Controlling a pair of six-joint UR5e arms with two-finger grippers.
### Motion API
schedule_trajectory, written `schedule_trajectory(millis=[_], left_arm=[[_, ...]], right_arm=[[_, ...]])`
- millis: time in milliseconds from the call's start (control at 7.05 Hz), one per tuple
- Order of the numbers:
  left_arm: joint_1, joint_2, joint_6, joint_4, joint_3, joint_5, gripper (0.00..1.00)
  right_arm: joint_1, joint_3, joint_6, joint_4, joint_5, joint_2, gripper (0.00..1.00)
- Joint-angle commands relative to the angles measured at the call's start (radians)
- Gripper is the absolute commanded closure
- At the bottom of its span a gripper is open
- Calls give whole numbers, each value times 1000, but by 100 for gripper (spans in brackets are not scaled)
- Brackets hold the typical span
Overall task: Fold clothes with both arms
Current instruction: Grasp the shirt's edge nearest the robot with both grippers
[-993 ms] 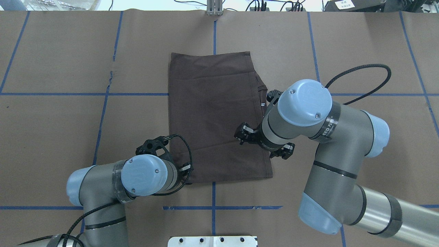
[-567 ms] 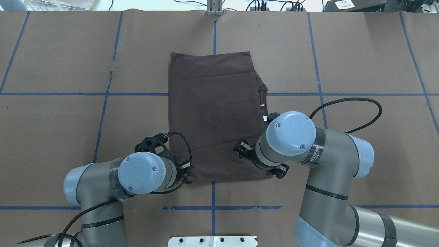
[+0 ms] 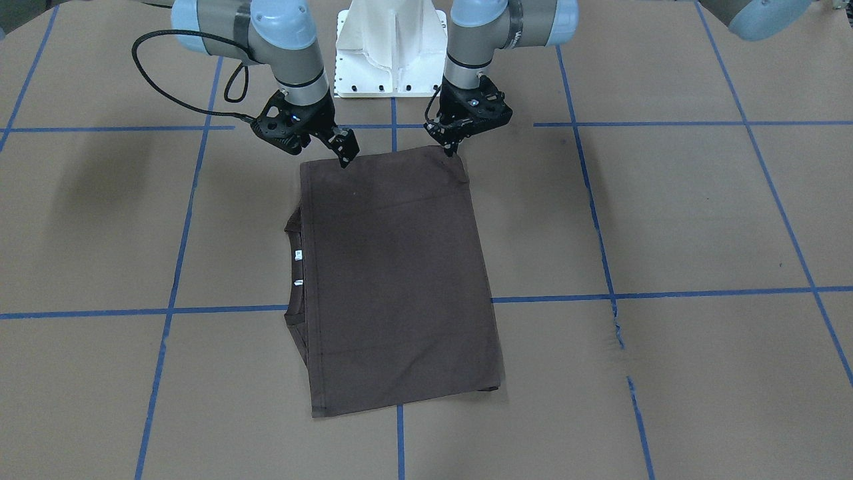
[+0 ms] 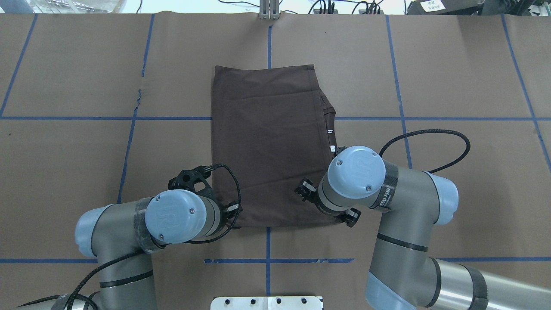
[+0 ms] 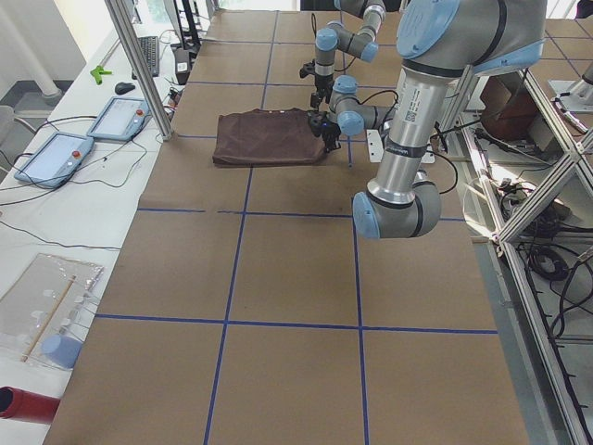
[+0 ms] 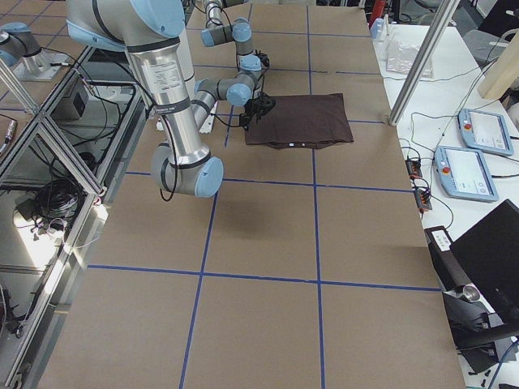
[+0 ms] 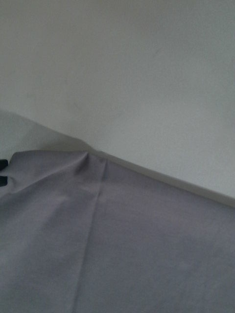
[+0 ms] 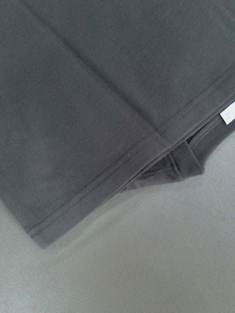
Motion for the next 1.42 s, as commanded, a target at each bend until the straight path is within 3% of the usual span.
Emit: schedule_trajectory(millis=[0, 567, 1277], left_arm=[[1, 0, 0, 0, 0, 0, 100], [1, 0, 0, 0, 0, -1, 100], [1, 0, 0, 0, 0, 0, 100]], right_arm=[[-10, -31, -3, 2, -6, -2, 0], [-55, -33, -6, 5, -58, -10, 0], [-63, -54, 0, 51, -63, -42, 0]])
